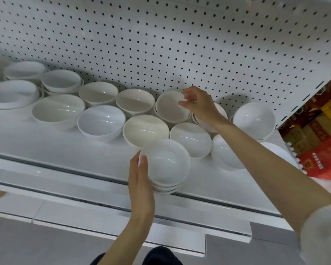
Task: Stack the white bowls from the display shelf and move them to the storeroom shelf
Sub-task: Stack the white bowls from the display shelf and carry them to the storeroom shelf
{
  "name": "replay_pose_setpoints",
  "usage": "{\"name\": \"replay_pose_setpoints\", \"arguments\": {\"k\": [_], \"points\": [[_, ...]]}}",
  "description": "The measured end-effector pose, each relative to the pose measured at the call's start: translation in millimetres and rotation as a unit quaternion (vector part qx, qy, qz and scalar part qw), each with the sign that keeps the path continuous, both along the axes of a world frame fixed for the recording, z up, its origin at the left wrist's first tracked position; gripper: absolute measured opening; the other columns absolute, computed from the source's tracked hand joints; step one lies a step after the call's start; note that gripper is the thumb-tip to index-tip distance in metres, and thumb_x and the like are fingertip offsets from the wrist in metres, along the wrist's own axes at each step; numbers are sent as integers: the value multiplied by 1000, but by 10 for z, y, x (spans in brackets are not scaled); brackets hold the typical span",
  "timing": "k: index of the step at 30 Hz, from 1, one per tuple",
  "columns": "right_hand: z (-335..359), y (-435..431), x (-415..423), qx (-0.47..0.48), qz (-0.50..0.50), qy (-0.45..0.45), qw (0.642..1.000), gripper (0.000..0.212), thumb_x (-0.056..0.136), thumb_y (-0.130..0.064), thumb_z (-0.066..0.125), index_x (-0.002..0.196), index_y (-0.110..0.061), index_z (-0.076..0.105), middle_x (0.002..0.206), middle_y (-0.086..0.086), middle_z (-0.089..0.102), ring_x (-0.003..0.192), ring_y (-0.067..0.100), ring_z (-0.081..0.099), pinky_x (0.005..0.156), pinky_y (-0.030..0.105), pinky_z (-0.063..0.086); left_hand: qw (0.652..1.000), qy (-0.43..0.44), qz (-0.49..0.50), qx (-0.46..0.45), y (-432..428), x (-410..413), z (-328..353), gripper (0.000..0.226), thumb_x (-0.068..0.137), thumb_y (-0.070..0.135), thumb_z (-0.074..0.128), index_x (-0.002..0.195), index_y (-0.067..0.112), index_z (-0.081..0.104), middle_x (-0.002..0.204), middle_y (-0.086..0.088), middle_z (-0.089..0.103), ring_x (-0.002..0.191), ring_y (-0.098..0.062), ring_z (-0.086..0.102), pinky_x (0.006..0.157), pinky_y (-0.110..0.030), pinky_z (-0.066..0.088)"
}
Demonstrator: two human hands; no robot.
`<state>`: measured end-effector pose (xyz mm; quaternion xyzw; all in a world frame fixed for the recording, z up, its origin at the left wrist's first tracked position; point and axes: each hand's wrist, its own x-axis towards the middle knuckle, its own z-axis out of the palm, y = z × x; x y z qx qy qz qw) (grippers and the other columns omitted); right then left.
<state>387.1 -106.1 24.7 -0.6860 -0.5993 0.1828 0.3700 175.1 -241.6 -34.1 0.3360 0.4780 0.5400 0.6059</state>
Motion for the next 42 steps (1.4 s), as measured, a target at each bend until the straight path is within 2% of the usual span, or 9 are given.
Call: {"name": "replay_pose_setpoints", "arguments": {"k": [6,14,17,21,26,31,35,38,42], "points": [[-74,353,155,-26,-1,-84,996,46,85,-24,71,127,-12,56,125,5,60,111,18,56,96,27,42,1000,6,3,4,-27,10,4,49,88,53,39,131,34,52,126,14,58,111,5,53,79,-14,40],[-127,536,152,-48,22,-116,992,46,84,-19,72,127,-10,58,125,9,64,111,25,61,103,36,42,1000,2,21,-1,-37,54,-38,57,82,58,36,131,33,52,124,14,59,106,7,55,77,-13,42],[-141,568,165,-44,19,-120,992,43,84,-18,71,125,-9,60,122,8,65,109,23,62,104,35,41,1000,4,18,-5,-34,67,-46,52,88,55,36,131,32,52,119,17,60,97,15,56,72,-8,44],[-143,623,197,-28,-12,-113,993,34,84,-20,71,115,-8,67,112,9,70,105,20,65,100,31,44,1000,0,20,-17,-28,73,-50,37,98,44,34,129,35,52,115,23,59,89,22,55,67,0,41],[-138,657,205,-22,-16,-118,993,25,79,-11,74,103,-5,72,103,10,73,97,21,67,95,30,47,999,-4,25,-22,-27,80,-28,30,99,43,34,125,41,48,115,25,56,87,25,53,72,-7,39],[-183,662,200,10,-52,-80,995,21,79,-5,73,100,-6,74,100,11,74,96,21,68,93,33,49,1000,-11,12,-23,-36,67,-26,35,93,52,35,124,43,50,116,26,56,91,24,53,73,-8,39],[-155,605,164,56,-64,-102,991,18,80,-5,71,97,-6,75,98,8,74,91,17,68,90,31,50,1000,-15,4,-18,-42,54,-11,43,81,60,36,119,46,50,113,29,56,89,26,53,66,0,41],[-25,527,169,89,-90,-60,990,17,80,-4,71,96,-5,75,95,6,73,86,13,66,91,34,52,1000,-15,-4,-17,-47,39,-5,36,82,60,36,113,52,51,114,30,57,93,24,53,72,-4,41],[289,298,142,80,-135,101,982,18,78,-1,71,94,-8,74,89,2,71,86,16,69,79,36,58,1000,-23,0,-14,-39,35,36,40,78,63,38,113,51,54,116,26,58,98,19,54,77,-8,39]]}}
